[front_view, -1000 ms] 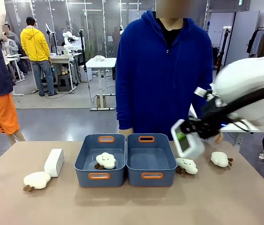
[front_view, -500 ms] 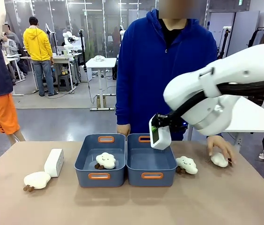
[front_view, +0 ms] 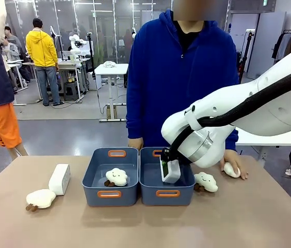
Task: Sort the digital clocks into the basket.
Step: Pick up the Digital clock from the table and place it into the empty Plastic storage basket.
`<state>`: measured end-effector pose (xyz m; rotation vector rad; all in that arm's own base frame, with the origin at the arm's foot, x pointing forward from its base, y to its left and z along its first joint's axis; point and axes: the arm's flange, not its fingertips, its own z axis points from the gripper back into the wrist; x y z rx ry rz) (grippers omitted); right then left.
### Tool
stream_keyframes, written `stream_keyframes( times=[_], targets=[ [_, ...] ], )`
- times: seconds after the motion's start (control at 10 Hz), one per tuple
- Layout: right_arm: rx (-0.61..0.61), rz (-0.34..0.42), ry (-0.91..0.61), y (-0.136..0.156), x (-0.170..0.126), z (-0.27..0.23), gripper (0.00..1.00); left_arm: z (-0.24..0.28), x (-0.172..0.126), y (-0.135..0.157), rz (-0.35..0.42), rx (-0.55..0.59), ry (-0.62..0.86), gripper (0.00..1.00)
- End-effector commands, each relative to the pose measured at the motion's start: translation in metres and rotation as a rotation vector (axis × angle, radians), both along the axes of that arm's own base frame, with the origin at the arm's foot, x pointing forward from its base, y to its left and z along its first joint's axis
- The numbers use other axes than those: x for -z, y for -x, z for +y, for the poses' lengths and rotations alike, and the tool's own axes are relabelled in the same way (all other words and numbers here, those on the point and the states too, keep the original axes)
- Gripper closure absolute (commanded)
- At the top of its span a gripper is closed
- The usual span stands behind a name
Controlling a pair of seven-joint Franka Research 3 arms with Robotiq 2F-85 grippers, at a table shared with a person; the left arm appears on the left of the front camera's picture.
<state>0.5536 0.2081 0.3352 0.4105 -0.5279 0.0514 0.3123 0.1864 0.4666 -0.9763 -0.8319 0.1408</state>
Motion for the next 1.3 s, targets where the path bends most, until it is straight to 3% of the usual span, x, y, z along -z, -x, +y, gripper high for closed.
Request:
stream_keyframes(
  times=[0.0, 0.1, 0.2, 0.3, 0.5, 0.8, 1.1, 1.2],
  targets=[
    [-0.005, 0.01, 0.018, 0.001, -0.007, 0.002, 1.0, 0.0, -0.001, -0.002, -0.023, 0.002, 0.016, 0.0],
    [-0.009, 0.022, 0.014, 0.006, -0.007, 0.002, 0.34, 0.0, -0.001, -0.002, -0.023, 0.002, 0.016, 0.0],
    [-0.018, 0.024, 0.017, 0.009, -0.009, 0.002, 0.26, 0.0, -0.001, -0.002, -0.023, 0.002, 0.016, 0.0],
    [-0.018, 0.019, 0.02, 0.013, -0.012, 0.001, 0.1, 0.0, -0.001, -0.002, -0.023, 0.002, 0.016, 0.0],
    [-0.028, 0.002, 0.017, 0.022, -0.02, -0.002, 0.0, 0.0, -0.001, -0.002, -0.023, 0.002, 0.016, 0.0],
    [-0.064, -0.012, 0.037, 0.06, -0.053, -0.012, 0.0, 0.0, -0.001, -0.002, -0.023, 0.002, 0.016, 0.0],
    [-0.166, 0.103, -0.069, 0.109, -0.1, -0.067, 0.0, 0.0, -0.001, -0.002, -0.023, 0.002, 0.016, 0.0],
    [-0.188, 0.087, -0.081, 0.124, -0.109, -0.085, 0.0, 0.0, -0.001, -0.002, -0.023, 0.002, 0.016, 0.0]
  ],
)
